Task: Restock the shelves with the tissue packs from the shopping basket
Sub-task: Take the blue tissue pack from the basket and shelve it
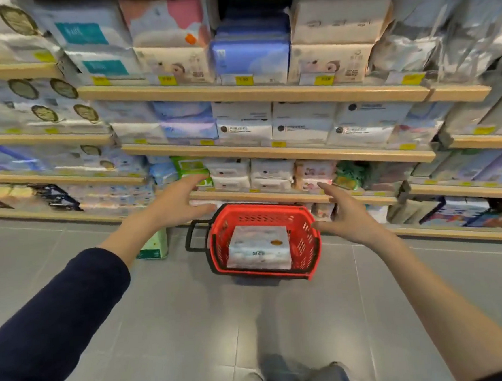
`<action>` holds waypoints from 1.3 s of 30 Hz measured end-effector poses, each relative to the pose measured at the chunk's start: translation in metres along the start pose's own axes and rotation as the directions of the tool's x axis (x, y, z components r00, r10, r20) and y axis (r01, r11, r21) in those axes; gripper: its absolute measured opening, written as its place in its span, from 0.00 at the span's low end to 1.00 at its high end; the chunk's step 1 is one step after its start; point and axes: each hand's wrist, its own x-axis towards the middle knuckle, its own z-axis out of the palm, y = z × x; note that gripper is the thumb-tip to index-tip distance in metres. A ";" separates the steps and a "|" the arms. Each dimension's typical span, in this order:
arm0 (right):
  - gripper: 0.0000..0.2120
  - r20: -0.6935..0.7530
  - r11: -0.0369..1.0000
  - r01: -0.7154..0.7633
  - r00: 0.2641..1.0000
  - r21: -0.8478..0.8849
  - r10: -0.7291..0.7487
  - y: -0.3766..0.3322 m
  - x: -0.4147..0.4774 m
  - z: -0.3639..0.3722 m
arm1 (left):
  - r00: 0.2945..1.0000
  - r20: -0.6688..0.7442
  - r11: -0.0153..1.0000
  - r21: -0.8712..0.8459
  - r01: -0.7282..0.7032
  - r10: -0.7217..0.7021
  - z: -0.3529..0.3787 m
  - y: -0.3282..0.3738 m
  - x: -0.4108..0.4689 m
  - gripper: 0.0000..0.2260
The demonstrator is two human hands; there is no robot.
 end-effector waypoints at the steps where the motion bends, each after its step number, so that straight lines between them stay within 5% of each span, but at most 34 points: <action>1: 0.40 0.005 1.000 -0.020 1.000 0.002 0.020 0.002 0.001 0.008 | 1.000 0.021 1.000 -0.007 0.005 -0.005 0.005 -0.009 0.001 0.32; 7: 0.38 0.046 0.991 -0.125 0.991 0.039 0.123 0.028 0.027 0.046 | 0.992 0.117 0.987 -0.148 0.062 -0.045 0.046 -0.039 0.031 0.32; 12: 0.41 0.133 0.966 -0.239 0.965 0.095 0.225 0.071 0.072 0.072 | 0.953 0.219 0.904 -0.329 0.275 -0.210 0.087 -0.068 0.076 0.35; 19: 0.38 0.151 0.927 -0.341 0.936 0.154 0.319 0.131 0.139 0.120 | 0.889 0.303 0.798 -0.404 0.446 -0.344 0.164 -0.124 0.143 0.19; 23: 0.36 0.152 0.899 -0.383 0.922 0.210 0.357 0.176 0.174 0.166 | 0.849 0.377 0.740 -0.433 0.515 -0.371 0.219 -0.172 0.176 0.28; 39: 0.35 0.228 0.744 -0.548 0.836 0.383 0.498 0.384 0.259 0.347 | 0.746 0.529 0.510 -0.546 0.665 -0.405 0.443 -0.318 0.267 0.36</action>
